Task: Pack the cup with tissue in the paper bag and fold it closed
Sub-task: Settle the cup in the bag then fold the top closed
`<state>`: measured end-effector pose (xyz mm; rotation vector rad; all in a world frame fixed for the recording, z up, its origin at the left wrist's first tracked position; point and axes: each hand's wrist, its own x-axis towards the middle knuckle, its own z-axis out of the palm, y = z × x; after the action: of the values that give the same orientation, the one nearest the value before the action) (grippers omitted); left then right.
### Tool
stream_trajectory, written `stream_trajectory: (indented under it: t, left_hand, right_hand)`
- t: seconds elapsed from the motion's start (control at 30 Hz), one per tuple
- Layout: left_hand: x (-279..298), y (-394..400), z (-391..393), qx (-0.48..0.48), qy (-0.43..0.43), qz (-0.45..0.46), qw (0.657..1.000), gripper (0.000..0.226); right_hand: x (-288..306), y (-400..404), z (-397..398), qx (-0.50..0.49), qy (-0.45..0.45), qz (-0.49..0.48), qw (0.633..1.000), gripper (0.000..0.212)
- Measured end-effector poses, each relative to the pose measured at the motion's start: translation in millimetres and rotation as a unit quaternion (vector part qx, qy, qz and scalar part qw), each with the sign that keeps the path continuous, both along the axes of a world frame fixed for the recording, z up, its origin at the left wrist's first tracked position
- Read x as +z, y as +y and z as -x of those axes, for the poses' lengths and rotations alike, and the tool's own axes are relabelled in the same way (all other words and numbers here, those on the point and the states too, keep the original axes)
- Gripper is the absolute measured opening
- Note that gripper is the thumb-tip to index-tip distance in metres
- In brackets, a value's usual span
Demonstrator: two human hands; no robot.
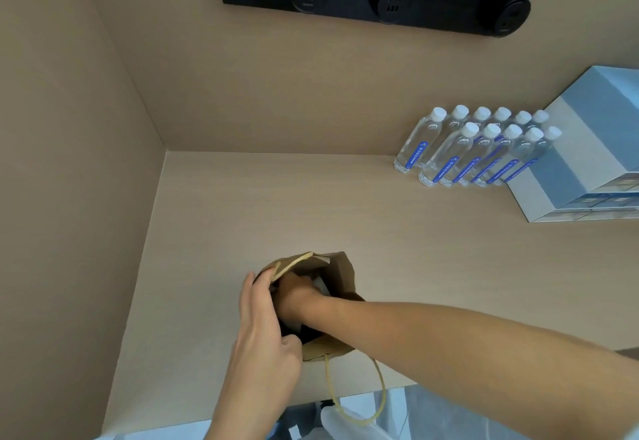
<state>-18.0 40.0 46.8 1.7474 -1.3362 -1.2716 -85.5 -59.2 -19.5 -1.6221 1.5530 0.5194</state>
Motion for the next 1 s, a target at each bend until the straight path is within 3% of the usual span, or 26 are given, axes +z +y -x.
stream_trajectory:
  t: [0.1, 0.2, 0.33, 0.6, 0.73, 0.83, 0.93, 1.0]
  left_hand:
    - [2.2, 0.6, -2.4, 0.003, 0.006, 0.013, 1.0, 0.093]
    - [4.0, 1.5, -2.7, -0.004, 0.005, 0.018, 1.0, 0.093]
    - [4.7, 4.5, -0.8, -0.015, 0.004, 0.015, 1.0, 0.092]
    - [-0.8, 4.7, -5.6, -0.011, 0.002, 0.022, 1.0, 0.091]
    - [2.4, 6.0, -2.2, -0.011, 0.0, 0.024, 1.0, 0.089]
    - [3.7, 6.1, -0.9, -0.006, 0.0, 0.027, 1.0, 0.09]
    - [5.5, 5.5, 0.0, -0.003, 0.002, 0.021, 1.0, 0.09]
    - [7.2, 5.3, 3.5, -0.011, 0.0, 0.016, 1.0, 0.09]
  right_hand:
    - [15.5, -5.3, 6.1, -0.041, -0.031, -0.008, 0.999, 0.03]
    - [23.5, -6.1, 9.8, 0.009, -0.043, -0.023, 0.999, 0.029]
    - [18.6, 4.2, 0.8, 0.097, 0.017, -0.021, 0.995, 0.033]
    - [21.0, 4.6, 9.3, 0.024, 0.009, -0.146, 0.989, 0.039]
    - [25.3, 6.8, 15.5, 0.001, -0.01, -0.103, 0.995, 0.033]
    - [25.3, 3.3, 22.1, -0.029, -0.01, -0.004, 1.0, 0.028]
    - [19.1, -1.7, 29.8, 0.051, 0.064, 0.076, 0.994, 0.025]
    - [14.3, -4.1, 31.5, 0.053, 0.082, 0.074, 0.992, 0.026]
